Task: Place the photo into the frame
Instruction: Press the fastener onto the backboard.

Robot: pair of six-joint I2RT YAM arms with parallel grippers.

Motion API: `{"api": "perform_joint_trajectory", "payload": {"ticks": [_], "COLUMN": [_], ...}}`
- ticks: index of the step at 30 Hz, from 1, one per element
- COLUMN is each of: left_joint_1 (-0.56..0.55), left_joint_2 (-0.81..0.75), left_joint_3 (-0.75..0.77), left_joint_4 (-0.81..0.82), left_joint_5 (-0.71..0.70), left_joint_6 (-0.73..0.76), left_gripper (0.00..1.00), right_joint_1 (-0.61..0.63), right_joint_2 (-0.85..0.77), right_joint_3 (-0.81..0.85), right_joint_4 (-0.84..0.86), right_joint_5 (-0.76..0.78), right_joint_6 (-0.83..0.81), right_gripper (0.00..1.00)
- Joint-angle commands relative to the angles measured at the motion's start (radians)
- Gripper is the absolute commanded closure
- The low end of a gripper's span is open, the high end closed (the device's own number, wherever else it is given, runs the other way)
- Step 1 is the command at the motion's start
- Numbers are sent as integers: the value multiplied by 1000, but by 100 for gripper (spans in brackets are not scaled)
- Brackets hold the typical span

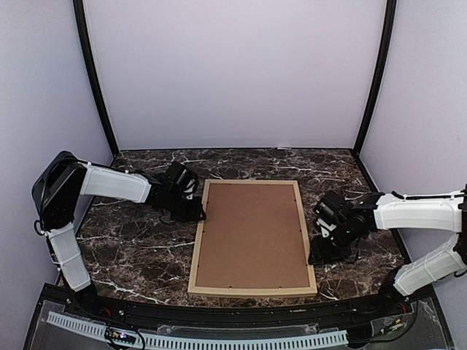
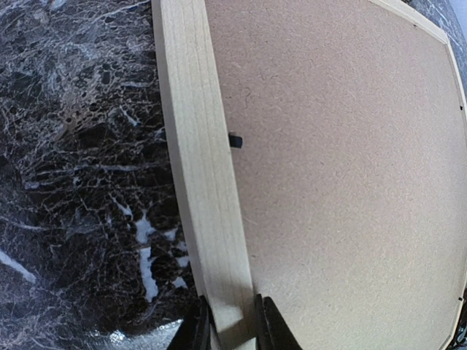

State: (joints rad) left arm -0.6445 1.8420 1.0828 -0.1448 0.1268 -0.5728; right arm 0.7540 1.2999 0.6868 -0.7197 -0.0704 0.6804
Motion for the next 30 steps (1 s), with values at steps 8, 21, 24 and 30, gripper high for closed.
{"api": "perform_joint_trajectory", "payload": {"ticks": [8, 21, 24, 30], "left_joint_1": [-17, -17, -18, -19], "left_joint_2": [52, 49, 48, 48], "left_joint_3": [-23, -28, -34, -42], "left_joint_4": [-41, -39, -29, -26], "left_joint_5": [22, 22, 22, 23], "left_joint_6": [24, 19, 15, 13], "left_gripper": [94, 94, 94, 94], "right_joint_1": [53, 111, 125, 134], "right_joint_2": [34, 80, 101, 138], "right_joint_3": [6, 9, 1, -21], "right_joint_4": [-15, 32, 66, 110], "right_joint_5": [4, -30, -43, -47], "right_joint_6": [14, 52, 68, 85], "right_gripper": [48, 48, 48, 49]}}
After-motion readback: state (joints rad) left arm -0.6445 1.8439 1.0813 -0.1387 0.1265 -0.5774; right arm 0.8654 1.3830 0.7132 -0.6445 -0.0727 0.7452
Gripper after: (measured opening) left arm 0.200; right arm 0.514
